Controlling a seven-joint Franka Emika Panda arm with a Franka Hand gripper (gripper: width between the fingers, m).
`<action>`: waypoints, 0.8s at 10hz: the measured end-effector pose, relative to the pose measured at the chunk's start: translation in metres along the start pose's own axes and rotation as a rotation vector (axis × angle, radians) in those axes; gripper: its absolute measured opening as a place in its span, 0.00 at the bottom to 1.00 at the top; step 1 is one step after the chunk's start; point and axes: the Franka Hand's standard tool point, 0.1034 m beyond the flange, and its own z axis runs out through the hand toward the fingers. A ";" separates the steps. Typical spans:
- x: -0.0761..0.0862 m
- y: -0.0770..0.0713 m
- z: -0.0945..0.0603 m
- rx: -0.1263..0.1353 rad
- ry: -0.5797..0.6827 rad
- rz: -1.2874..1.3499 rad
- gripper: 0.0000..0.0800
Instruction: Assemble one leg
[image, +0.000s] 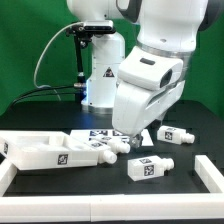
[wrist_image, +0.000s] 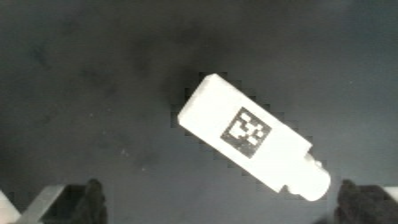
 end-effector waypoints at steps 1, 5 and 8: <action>0.000 0.000 0.000 0.000 0.000 0.000 0.81; 0.000 0.000 0.000 0.000 0.000 0.000 0.81; 0.000 0.000 0.000 0.000 0.000 0.000 0.81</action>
Offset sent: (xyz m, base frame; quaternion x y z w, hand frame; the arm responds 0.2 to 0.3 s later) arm 0.0000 0.0000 0.0000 0.0000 0.0000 0.0000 1.0000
